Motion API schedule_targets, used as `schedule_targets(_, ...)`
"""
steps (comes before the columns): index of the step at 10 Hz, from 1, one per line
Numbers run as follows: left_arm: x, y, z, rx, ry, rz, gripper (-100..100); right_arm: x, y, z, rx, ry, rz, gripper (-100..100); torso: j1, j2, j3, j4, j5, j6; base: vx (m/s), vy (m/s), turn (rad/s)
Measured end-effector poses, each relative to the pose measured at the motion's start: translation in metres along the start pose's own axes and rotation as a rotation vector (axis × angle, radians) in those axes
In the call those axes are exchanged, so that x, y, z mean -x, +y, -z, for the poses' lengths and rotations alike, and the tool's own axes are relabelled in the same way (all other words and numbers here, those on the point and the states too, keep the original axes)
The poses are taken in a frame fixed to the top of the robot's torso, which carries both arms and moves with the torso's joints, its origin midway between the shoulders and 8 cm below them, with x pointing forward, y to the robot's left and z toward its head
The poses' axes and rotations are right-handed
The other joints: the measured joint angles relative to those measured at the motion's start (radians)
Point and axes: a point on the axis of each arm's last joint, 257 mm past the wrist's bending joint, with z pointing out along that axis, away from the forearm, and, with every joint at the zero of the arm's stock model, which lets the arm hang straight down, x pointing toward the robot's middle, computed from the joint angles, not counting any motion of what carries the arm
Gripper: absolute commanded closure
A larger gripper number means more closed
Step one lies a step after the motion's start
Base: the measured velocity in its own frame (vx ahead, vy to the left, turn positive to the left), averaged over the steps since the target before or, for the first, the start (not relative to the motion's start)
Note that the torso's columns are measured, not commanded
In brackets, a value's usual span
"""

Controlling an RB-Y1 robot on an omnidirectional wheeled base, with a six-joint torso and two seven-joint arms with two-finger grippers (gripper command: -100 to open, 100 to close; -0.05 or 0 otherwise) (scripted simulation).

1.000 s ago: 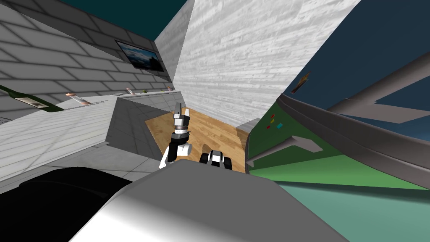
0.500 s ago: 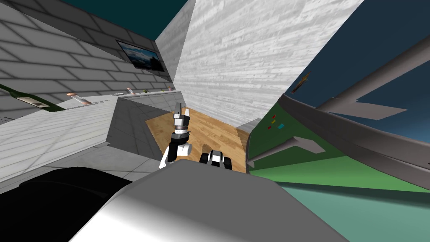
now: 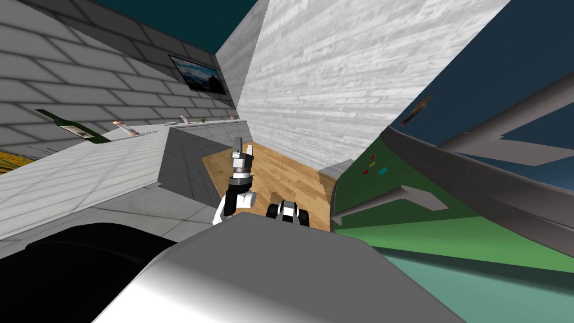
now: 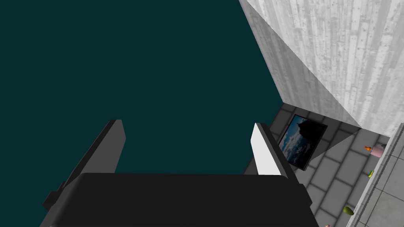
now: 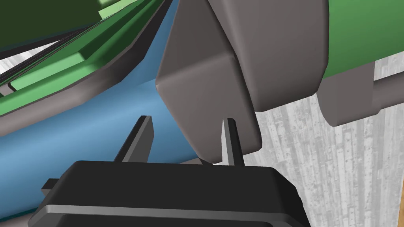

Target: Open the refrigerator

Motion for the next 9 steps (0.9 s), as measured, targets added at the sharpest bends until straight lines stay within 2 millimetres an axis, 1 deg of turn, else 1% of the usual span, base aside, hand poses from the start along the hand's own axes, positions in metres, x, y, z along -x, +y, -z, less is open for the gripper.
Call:
schedule_targets(1, 0.000, 0.000, 0.000, 0.000, 0.000, 0.000, 0, -0.007, 0.000, 0.001, -0.008, 0.024, -0.008, 100, -0.004, -0.003, -0.002, -0.001, 0.000, 0.001, -0.014, 0.026, 0.236)
schedule_targets(2, 0.000, 0.000, 0.000, 0.000, 0.000, 0.000, 0, -0.011, -0.003, 0.000, -0.021, 0.042, -0.009, 100, -0.009, -0.006, -0.005, -0.002, -0.002, 0.000, 0.003, 0.006, 0.052)
schedule_targets(3, 0.000, 0.000, 0.000, 0.000, 0.000, 0.000, 0, -0.014, -0.008, -0.001, -0.035, 0.056, -0.008, 100, -0.012, -0.007, -0.005, -0.003, -0.004, 0.001, -0.019, 0.063, 0.307)
schedule_targets(4, 0.000, 0.000, 0.000, 0.000, 0.000, 0.000, 0, -0.027, -0.007, 0.002, -0.030, 0.104, -0.033, 100, -0.014, -0.008, -0.005, -0.004, -0.008, -0.003, -0.034, 0.087, 0.321)
schedule_targets(5, 0.000, 0.000, 0.000, 0.000, 0.000, 0.000, 0, -0.038, -0.007, 0.005, -0.033, 0.141, -0.051, 100, -0.015, -0.008, -0.005, -0.004, -0.007, -0.002, -0.016, 0.051, 0.254)
schedule_targets(6, 0.000, 0.000, 0.000, 0.000, 0.000, 0.000, 0, -0.042, -0.007, 0.007, -0.042, 0.162, -0.057, 100, -0.018, -0.009, -0.006, -0.004, -0.007, -0.002, -0.003, 0.017, 0.290)
schedule_targets(7, 0.000, 0.000, 0.000, 0.000, 0.000, 0.000, 0, -0.045, -0.008, 0.008, -0.054, 0.178, -0.059, 100, -0.024, -0.011, -0.008, -0.005, -0.010, -0.004, -0.011, 0.005, 0.098)
schedule_targets(8, 0.000, 0.000, 0.000, 0.000, 0.000, 0.000, 0, -0.049, -0.011, 0.007, -0.071, 0.195, -0.058, 100, -0.029, -0.012, -0.008, -0.005, -0.012, -0.002, -0.023, 0.064, 0.253)
schedule_targets(9, 0.000, 0.000, 0.000, 0.000, 0.000, 0.000, 0, -0.062, -0.012, 0.013, -0.073, 0.245, -0.078, 100, -0.028, -0.011, -0.007, -0.005, -0.014, -0.003, -0.023, 0.084, 0.296)
